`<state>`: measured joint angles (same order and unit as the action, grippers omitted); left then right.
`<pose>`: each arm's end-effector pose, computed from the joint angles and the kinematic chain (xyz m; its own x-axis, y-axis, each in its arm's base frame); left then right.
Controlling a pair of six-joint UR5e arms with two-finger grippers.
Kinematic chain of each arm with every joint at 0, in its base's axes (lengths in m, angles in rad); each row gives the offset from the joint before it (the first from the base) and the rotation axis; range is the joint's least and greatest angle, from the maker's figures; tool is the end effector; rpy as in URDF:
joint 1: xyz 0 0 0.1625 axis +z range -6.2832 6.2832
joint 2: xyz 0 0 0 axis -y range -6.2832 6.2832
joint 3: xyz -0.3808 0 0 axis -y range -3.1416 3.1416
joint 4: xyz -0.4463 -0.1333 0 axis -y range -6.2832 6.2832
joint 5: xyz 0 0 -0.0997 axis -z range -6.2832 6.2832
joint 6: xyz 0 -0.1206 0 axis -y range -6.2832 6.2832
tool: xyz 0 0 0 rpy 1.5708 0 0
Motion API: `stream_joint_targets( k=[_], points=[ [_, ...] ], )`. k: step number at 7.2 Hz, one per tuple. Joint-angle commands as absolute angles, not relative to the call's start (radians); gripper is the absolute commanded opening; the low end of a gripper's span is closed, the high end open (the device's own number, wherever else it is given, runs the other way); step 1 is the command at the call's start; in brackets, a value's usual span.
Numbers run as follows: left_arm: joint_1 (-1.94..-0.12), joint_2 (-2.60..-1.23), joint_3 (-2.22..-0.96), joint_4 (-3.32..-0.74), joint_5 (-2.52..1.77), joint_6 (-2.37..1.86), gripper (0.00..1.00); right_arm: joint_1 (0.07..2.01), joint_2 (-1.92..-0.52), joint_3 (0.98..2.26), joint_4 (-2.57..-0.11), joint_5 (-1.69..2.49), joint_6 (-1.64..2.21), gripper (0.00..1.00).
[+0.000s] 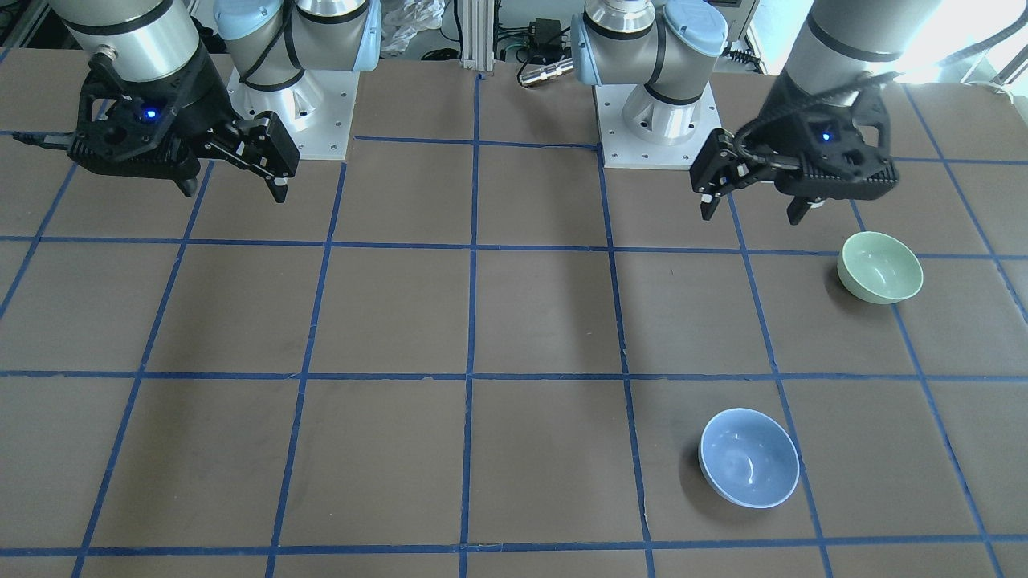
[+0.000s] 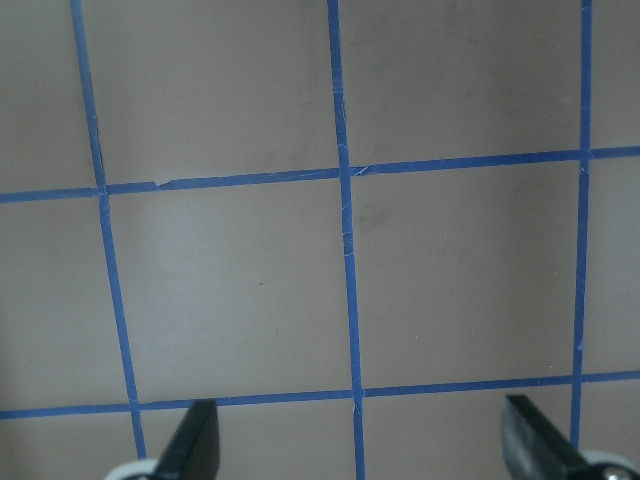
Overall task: Stack green bowl on blue bowl
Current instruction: 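Move the left gripper away from the blue bowl toward the green bowl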
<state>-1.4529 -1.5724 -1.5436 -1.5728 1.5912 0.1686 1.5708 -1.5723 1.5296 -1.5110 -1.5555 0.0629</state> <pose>-0.0653 -0.5609 0.4365 -0.9984 0.0502 -0.0241 0.0507 0.9985 -0.0198 0.1351 -0.5429 0.4401 -0.9979 0.0631 -0.0142 0.0628 0.9979 0.0180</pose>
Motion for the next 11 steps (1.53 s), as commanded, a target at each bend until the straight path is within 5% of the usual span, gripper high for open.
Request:
stream_joint_targets(
  k=[1, 7, 11],
  points=[
    [-1.347, -1.597, -1.56, -1.568, 1.595, 0.262, 1.0, 1.571, -1.572, 1.529, -1.511, -1.555, 0.063, 1.0],
    [-0.88, -1.626, -1.715, -1.511, 1.592, 0.731, 1.0, 1.571, -1.572, 1.529, -1.511, -1.555, 0.063, 1.0],
    [-0.609, -1.693, -1.965, -1.049, 1.589, 1.041, 1.0, 1.571, -1.572, 1.529, -1.511, -1.555, 0.063, 1.0]
  ],
)
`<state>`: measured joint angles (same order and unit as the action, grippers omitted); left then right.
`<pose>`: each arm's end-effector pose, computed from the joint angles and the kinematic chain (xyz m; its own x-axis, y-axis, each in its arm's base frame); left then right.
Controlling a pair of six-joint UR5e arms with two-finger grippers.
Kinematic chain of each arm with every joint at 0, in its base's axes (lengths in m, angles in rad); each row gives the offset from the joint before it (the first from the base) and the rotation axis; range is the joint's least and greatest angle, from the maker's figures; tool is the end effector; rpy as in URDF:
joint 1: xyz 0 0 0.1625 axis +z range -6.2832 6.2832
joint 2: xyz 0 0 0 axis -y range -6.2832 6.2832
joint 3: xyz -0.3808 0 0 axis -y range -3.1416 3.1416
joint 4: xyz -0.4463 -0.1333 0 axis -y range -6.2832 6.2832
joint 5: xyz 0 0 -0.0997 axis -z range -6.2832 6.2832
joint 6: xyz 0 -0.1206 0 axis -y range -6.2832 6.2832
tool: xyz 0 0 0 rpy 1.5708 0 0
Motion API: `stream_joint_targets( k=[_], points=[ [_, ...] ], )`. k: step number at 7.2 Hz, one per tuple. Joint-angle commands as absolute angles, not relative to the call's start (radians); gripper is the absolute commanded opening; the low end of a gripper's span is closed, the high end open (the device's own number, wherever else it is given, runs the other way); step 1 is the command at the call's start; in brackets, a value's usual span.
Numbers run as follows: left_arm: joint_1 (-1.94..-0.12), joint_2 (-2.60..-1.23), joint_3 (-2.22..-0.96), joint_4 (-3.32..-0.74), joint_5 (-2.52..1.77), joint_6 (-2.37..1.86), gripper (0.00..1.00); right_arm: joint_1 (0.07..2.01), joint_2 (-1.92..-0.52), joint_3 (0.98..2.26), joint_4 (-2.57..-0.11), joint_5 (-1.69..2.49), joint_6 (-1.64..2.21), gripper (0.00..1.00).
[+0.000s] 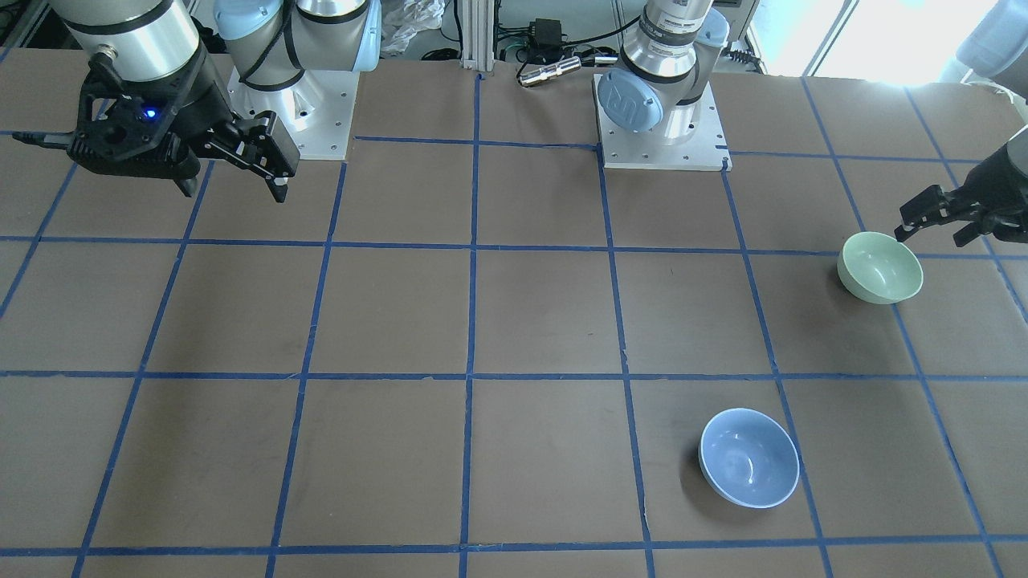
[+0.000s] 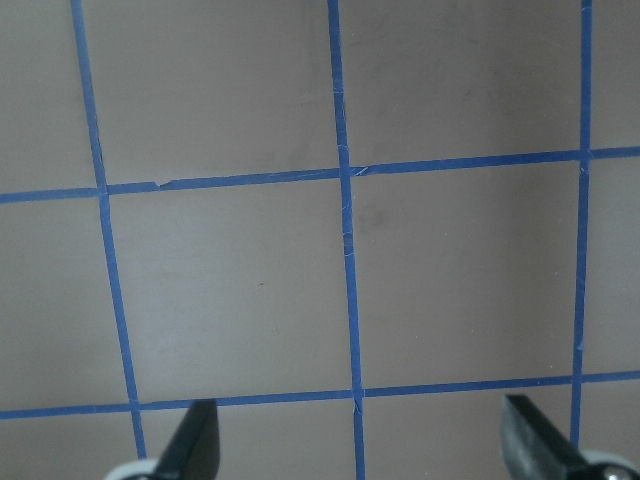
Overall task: Stack green bowl on blue bowl
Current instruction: 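Move the left gripper away from the blue bowl toward the green bowl, then lower the left gripper onto the pale green bowl rim and grasp it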
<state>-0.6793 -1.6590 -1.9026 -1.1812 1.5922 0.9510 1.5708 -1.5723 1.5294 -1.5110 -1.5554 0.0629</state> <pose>0.3357 -0.4391 0.2363 -0.9981 0.0596 0.0123 0.0600 0.9976 0.0351 0.1352 -0.5430 0.4402 -0.9979 0.0631 -0.0143 0.0628 0.9979 0.0178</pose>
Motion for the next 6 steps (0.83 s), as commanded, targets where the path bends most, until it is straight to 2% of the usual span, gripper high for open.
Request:
stream_joint_targets(
  k=[1, 5, 6],
  points=[
    [-0.574, -1.725, -1.97, -1.037, 1.576, 1.055, 1.0, 1.571, -1.572, 1.531, -1.512, -1.555, 0.063, 1.0],
    [-0.526, -1.857, -1.977, -0.902, 1.531, 1.137, 0.99, 1.571, -1.572, 1.529, -1.511, -1.555, 0.063, 1.0],
    [-0.526, -1.879, -1.977, -0.902, 1.52, 1.138, 0.89, 1.571, -1.572, 1.531, -1.511, -1.555, 0.064, 1.0]
  ],
)
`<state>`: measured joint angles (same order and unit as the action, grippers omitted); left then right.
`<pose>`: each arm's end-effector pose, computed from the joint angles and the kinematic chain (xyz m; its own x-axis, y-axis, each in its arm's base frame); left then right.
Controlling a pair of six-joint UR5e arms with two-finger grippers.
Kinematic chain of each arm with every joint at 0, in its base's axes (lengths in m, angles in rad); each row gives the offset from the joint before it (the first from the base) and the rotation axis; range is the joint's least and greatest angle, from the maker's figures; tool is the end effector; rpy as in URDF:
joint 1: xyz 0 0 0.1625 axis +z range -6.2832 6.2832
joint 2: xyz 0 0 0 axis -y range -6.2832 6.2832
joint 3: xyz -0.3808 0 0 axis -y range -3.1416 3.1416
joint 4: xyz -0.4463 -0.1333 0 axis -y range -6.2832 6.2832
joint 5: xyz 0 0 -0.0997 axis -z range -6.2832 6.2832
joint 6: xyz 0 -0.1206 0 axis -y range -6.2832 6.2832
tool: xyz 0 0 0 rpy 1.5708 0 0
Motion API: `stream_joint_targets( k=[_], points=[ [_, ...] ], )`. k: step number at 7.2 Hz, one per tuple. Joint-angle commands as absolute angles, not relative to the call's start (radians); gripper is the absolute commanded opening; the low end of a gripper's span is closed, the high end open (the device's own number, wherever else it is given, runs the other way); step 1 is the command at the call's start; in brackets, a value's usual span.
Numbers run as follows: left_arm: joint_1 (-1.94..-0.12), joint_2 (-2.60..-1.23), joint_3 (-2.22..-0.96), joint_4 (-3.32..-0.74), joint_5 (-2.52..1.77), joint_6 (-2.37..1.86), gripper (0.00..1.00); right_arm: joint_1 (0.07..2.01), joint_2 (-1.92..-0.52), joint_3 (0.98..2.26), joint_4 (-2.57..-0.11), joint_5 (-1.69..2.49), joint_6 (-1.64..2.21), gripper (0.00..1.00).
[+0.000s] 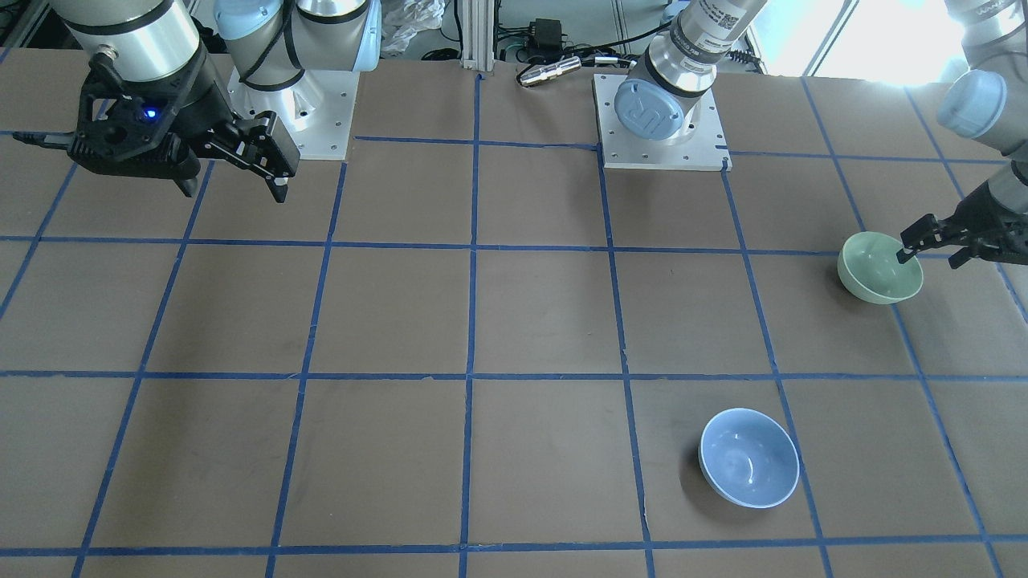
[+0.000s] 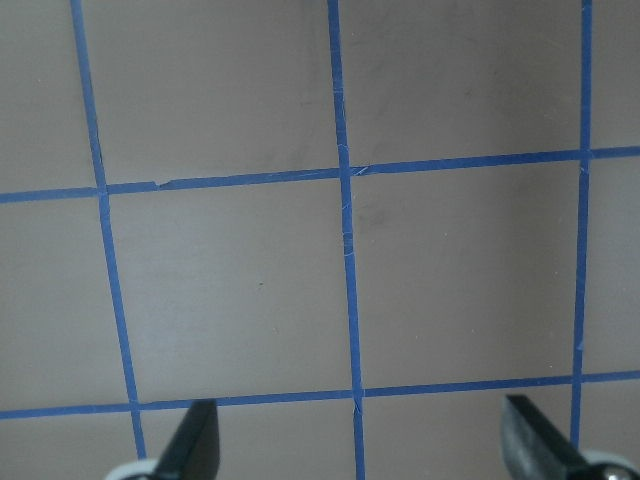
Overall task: Stack green bowl on blue bowl
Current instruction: 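Lower the left gripper onto the pale green bowl rim and grasp it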
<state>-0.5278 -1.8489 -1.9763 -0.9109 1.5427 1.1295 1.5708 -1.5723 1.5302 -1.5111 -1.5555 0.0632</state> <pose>0.4040 -0.3938 0.1239 -0.9957 0.0863 0.0334 0.0858 0.9962 -0.0153 0.1351 -0.5429 0.4398 -0.9979 0.0634 -0.0142 0.0631 0.9978 0.0185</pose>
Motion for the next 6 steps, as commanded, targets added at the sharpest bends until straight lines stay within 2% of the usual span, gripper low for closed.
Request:
stream_joint_targets(
  k=[1, 2, 3, 4, 6],
  points=[
    [-0.526, -1.882, -1.976, -0.905, 1.519, 1.161, 0.69, 1.571, -1.572, 1.531, -1.512, -1.555, 0.063, 1.0],
    [-0.526, -1.882, -1.976, -0.907, 1.519, 1.199, 0.15, 1.571, -1.572, 1.531, -1.511, -1.555, 0.063, 1.0],
    [-0.526, -1.882, -1.973, -0.916, 1.519, 1.203, 0.04, 1.571, -1.572, 1.529, -1.511, -1.555, 0.063, 1.0],
    [-0.526, -1.881, -1.976, -0.917, 1.52, 1.2, 0.01, 1.571, -1.572, 1.531, -1.511, -1.555, 0.064, 1.0],
    [-0.526, -1.875, -1.974, -0.922, 1.52, 1.203, 0.0, 1.571, -1.572, 1.529, -1.511, -1.555, 0.064, 1.0]
  ],
)
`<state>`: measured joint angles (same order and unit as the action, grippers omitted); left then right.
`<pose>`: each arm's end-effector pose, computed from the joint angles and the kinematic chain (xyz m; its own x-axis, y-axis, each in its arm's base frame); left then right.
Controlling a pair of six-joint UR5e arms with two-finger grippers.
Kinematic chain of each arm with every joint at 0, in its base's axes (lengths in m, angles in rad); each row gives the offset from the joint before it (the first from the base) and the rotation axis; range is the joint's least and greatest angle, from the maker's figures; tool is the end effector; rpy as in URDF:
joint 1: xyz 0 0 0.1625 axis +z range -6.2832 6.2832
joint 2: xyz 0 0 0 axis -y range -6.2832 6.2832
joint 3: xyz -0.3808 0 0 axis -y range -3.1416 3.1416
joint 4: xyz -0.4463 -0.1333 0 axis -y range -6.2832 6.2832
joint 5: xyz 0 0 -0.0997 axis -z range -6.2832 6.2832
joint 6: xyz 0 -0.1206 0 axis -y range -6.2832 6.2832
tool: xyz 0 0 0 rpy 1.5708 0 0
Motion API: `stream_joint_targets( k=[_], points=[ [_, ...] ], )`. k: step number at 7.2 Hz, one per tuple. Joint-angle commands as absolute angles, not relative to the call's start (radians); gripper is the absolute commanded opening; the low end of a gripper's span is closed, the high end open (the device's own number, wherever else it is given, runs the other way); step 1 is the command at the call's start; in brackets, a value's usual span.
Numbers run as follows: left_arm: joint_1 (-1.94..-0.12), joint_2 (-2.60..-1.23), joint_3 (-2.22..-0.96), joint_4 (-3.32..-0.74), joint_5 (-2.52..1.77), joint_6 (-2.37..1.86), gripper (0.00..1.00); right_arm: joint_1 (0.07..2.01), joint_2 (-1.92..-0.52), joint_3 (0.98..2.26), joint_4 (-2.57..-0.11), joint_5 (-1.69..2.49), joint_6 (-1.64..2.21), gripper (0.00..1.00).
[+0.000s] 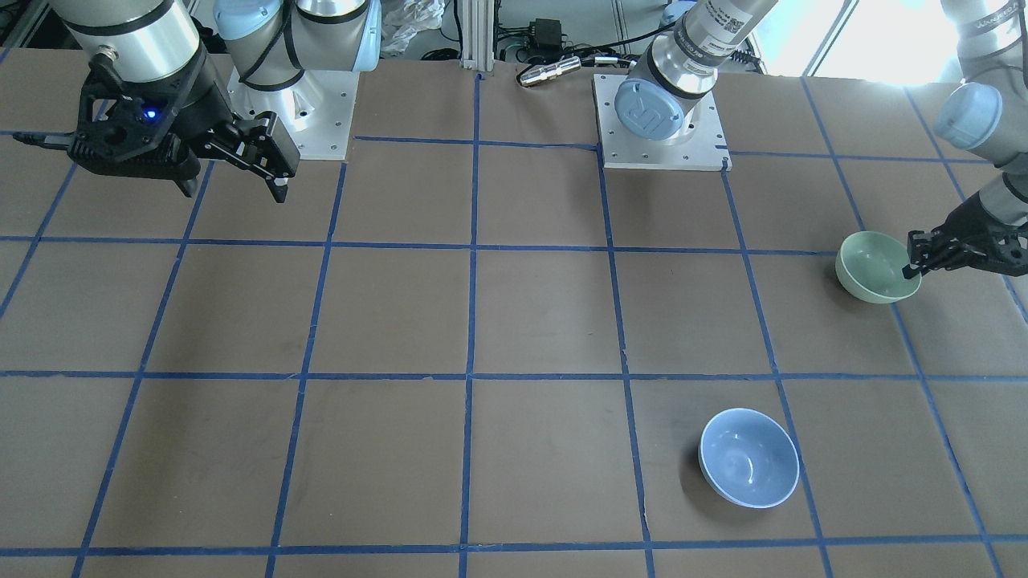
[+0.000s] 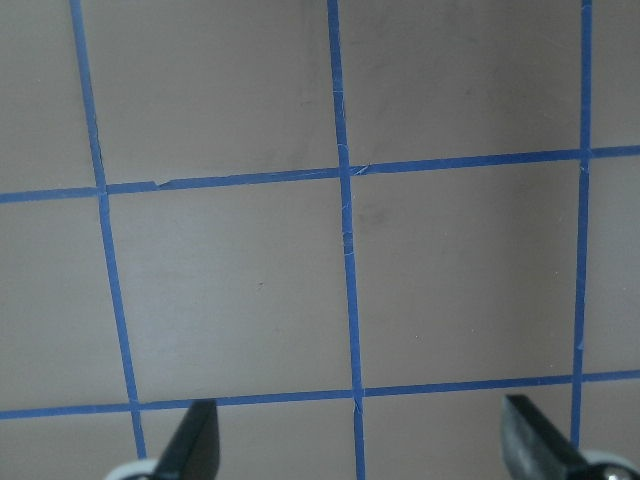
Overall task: Stack green bowl on blue bowl
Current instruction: 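Lower the left gripper onto the pale green bowl rim and grasp it, then lift the green bowl and carry it over the light blue bowl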
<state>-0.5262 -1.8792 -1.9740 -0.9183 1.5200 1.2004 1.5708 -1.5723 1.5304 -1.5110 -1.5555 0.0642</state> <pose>0.4021 -0.3948 0.1078 -0.9853 0.1542 0.0734 0.1527 0.9879 -0.0259 0.1351 -0.5429 0.4396 -0.9978 0.0644 -0.0141 0.0641 0.9978 0.0188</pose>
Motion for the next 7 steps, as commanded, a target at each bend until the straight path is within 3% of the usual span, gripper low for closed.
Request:
stream_joint_targets(
  k=[1, 4, 7],
  points=[
    [-0.528, -1.859, -1.97, -0.945, 1.514, 1.198, 0.0, 1.571, -1.572, 1.531, -1.512, -1.555, 0.063, 1.0],
    [-0.613, -1.844, -1.912, -0.965, 1.497, 1.125, 0.0, 1.571, -1.572, 1.529, -1.512, -1.555, 0.063, 1.0],
    [-0.933, -1.829, -1.731, -1.116, 1.509, 0.847, 0.0, 1.571, -1.572, 1.531, -1.511, -1.555, 0.064, 1.0]
  ],
)
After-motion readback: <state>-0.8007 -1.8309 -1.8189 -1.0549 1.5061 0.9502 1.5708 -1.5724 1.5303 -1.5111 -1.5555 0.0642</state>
